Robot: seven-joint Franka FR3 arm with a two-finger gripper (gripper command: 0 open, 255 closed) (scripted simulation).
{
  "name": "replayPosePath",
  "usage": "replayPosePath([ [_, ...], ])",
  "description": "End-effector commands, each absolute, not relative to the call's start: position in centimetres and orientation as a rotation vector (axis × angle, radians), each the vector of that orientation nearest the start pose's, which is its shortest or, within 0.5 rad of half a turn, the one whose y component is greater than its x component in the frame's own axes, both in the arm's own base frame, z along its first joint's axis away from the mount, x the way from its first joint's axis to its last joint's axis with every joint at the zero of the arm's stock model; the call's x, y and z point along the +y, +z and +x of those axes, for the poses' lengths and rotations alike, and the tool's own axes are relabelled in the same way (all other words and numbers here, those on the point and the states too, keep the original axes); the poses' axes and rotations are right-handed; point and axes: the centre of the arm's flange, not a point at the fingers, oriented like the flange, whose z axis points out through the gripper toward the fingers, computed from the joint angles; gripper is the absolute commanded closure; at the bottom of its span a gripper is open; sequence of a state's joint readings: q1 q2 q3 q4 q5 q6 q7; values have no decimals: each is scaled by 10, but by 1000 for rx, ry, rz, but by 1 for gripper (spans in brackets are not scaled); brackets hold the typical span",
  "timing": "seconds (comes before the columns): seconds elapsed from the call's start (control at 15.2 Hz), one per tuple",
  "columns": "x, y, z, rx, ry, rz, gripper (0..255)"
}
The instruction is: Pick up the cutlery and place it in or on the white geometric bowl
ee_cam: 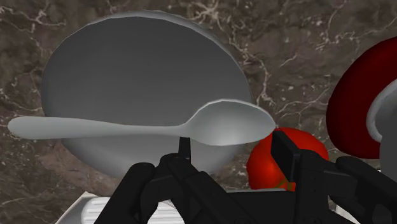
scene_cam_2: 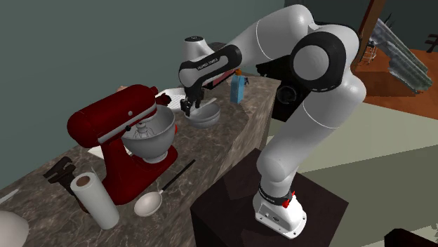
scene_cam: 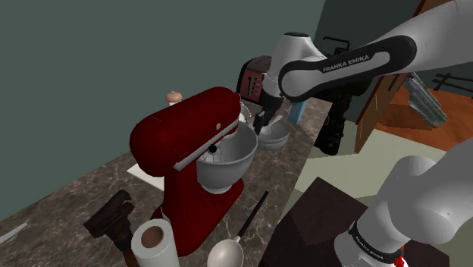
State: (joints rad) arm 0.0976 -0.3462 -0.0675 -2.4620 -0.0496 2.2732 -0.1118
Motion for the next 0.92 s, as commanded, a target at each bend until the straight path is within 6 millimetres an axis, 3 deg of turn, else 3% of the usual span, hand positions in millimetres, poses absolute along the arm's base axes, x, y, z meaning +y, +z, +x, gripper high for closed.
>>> replayPosePath([
  [0.0,12,426,445,-273,-248,-3143,255],
  [0.46,12,426,445,-273,-248,-3143,255],
  [0.53,12,426,445,-273,-248,-3143,0],
  [0.86,12,426,445,-273,-248,-3143,0],
])
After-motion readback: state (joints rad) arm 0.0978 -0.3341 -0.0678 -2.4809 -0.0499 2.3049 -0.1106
